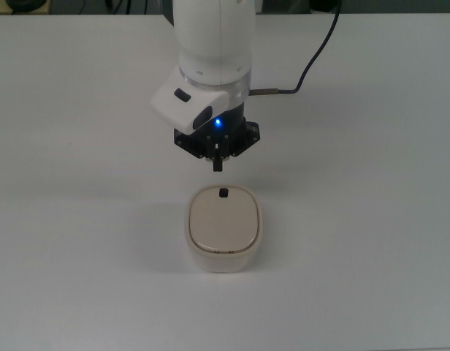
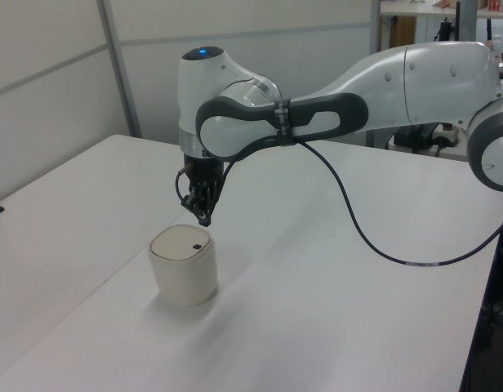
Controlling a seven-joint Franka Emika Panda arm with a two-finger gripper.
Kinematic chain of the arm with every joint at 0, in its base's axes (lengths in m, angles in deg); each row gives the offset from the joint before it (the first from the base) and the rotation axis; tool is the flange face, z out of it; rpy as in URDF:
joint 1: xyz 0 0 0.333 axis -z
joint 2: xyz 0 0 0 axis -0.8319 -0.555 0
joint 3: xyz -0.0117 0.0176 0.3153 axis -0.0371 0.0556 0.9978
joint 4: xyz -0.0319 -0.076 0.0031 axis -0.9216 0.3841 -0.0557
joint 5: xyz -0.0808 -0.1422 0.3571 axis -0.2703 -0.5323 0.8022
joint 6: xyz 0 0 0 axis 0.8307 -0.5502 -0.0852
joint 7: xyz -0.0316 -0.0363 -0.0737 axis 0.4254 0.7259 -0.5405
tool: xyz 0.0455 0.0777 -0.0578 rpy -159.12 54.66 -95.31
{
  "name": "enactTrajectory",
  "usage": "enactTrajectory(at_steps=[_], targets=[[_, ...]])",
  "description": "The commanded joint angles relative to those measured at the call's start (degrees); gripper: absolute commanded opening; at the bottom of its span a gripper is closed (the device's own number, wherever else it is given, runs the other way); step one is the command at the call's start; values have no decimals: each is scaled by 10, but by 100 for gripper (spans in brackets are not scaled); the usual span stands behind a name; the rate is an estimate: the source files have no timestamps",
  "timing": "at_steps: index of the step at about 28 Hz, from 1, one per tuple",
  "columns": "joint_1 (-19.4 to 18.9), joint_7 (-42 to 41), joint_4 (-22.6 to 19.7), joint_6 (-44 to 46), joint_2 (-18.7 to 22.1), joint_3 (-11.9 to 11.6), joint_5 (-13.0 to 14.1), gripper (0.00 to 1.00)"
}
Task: Open the trash can
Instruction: 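Hook the gripper fingers under the lid tab and pull upward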
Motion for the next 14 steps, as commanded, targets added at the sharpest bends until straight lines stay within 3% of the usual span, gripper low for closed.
enactTrajectory(at_steps=[1,14], targets=[[-15,16,-3,-33,-19,-12,-18,0],[-22,31,-1,-69,-46,-12,-38,0]])
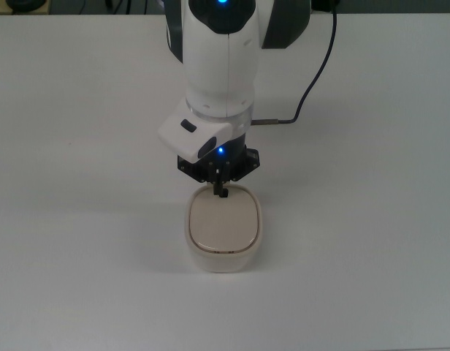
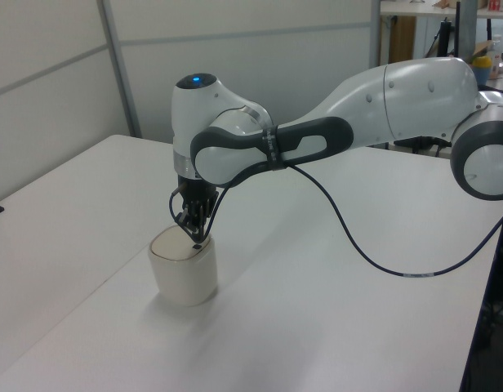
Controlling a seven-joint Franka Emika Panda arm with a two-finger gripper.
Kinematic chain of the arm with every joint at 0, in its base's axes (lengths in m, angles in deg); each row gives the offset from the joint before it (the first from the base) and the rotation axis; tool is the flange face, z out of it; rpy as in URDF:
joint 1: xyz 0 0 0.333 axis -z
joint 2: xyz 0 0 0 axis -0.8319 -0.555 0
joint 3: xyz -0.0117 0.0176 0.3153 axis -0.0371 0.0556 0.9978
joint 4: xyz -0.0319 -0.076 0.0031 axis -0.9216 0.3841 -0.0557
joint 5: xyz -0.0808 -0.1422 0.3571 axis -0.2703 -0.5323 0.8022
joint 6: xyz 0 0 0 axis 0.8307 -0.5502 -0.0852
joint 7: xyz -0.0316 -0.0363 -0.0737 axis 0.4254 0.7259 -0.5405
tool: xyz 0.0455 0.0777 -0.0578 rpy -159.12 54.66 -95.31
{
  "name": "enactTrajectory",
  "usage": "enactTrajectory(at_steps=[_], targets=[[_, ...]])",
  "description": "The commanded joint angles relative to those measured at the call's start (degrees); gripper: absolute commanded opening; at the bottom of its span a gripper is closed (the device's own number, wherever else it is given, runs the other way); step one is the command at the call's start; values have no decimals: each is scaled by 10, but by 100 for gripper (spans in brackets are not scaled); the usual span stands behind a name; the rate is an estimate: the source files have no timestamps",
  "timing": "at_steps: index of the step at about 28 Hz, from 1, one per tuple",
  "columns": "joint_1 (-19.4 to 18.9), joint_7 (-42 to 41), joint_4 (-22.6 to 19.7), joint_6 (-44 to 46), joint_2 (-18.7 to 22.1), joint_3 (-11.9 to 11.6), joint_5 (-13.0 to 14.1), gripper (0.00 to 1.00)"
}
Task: Open the trash can
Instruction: 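Hook the gripper fingers under the lid tab and pull upward, then lift the gripper away, flipping the lid open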
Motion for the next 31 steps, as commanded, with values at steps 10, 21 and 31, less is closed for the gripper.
enactTrajectory(at_steps=[10,21,31], targets=[[-19,23,0,-13,-14,-10,-21,0],[-19,29,-1,-28,-30,-10,-34,0],[-18,39,0,-26,-24,-9,-31,0]])
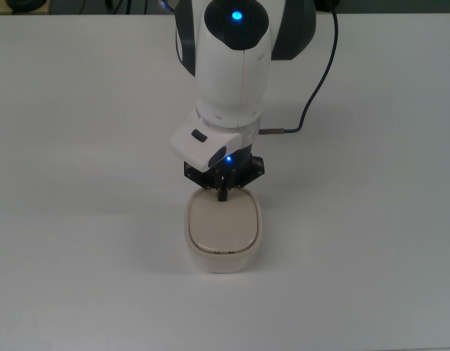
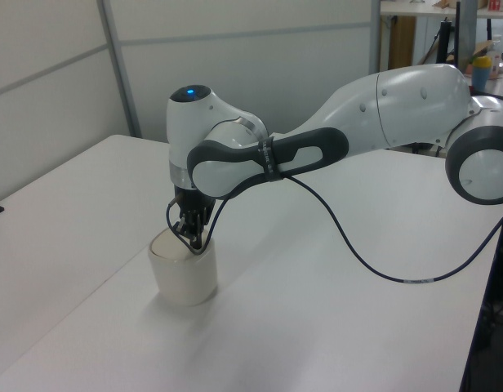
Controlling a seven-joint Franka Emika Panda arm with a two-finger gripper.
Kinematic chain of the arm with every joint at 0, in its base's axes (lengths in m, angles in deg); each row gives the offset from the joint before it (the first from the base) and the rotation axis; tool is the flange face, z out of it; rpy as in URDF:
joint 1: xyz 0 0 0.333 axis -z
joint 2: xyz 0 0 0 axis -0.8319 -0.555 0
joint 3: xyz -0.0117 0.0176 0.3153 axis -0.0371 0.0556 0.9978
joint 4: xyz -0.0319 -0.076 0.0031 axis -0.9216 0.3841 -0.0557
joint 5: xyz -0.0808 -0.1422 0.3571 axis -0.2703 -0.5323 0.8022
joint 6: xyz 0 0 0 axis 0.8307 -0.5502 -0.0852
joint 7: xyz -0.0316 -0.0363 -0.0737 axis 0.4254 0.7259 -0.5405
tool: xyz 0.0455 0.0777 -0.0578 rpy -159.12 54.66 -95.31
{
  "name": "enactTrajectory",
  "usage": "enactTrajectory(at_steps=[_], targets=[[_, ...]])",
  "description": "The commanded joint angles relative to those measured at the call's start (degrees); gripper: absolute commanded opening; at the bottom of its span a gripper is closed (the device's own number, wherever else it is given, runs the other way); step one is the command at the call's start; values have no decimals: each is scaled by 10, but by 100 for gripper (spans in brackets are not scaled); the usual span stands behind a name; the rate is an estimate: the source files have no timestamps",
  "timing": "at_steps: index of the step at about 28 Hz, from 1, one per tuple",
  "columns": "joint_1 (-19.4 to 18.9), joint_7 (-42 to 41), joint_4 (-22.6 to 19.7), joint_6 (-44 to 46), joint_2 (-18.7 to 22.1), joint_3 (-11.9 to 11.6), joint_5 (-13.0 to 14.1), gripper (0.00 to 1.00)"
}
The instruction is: Open the trash can
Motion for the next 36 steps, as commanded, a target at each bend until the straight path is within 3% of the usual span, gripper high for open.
enactTrajectory(at_steps=[1,4,10,12,16,19,21,22,29,36], targets=[[-7,30,-1,-15,-6,-9,-11,0],[-2,31,-1,-10,14,-10,-5,0],[10,28,-1,36,67,-24,37,1],[11,26,-1,55,80,-29,42,7],[19,17,10,118,107,-33,50,39],[27,-14,11,169,131,-33,50,73],[27,-21,11,190,142,-34,49,87],[30,-24,11,199,147,-35,49,99],[41,-80,11,274,184,-45,44,100],[41,-104,11,313,191,-54,42,100]])
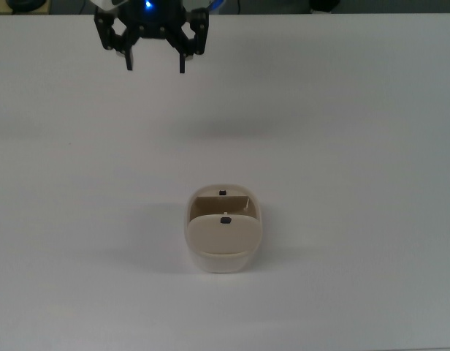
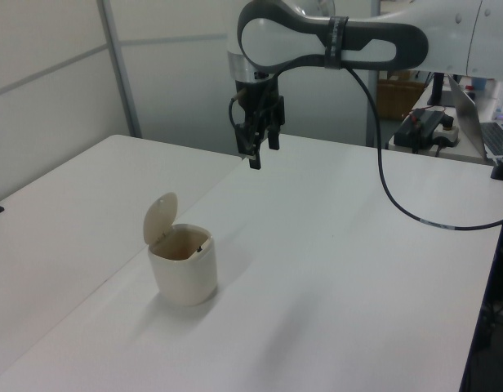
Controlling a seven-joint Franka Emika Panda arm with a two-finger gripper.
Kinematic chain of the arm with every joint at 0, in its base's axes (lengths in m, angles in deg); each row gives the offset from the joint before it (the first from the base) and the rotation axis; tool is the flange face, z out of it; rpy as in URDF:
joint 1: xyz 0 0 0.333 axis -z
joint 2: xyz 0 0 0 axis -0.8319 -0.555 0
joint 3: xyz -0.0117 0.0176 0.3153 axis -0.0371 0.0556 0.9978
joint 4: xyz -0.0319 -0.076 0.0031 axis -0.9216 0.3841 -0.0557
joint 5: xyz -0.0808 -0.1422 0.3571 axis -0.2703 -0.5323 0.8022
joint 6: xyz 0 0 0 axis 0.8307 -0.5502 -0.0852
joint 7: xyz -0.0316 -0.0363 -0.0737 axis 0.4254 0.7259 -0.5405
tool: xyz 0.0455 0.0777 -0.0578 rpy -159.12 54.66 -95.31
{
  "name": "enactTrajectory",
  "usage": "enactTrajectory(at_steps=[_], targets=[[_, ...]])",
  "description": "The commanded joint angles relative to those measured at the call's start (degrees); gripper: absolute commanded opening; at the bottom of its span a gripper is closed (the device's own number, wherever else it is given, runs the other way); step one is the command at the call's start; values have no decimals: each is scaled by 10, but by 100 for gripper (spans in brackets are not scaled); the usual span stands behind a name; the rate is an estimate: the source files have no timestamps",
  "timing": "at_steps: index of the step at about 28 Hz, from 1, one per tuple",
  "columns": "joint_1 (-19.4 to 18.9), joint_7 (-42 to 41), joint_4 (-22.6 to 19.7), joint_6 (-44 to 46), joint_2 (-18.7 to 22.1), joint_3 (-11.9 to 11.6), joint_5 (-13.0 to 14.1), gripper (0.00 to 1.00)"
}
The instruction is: Open the trash can
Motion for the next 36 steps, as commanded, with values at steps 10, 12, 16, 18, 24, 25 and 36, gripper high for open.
enactTrajectory(at_steps=[10,12,16,18,24,25,36], targets=[[-2,-52,-11,55,21,-39,5,100],[-2,-54,-11,55,21,-42,5,100],[-2,-55,-11,55,21,-42,5,100],[-2,-55,-11,54,21,-42,6,100],[-2,-56,-11,50,21,-41,6,100],[-2,-56,-11,49,21,-41,6,100],[-3,-57,-11,49,20,-42,6,100]])
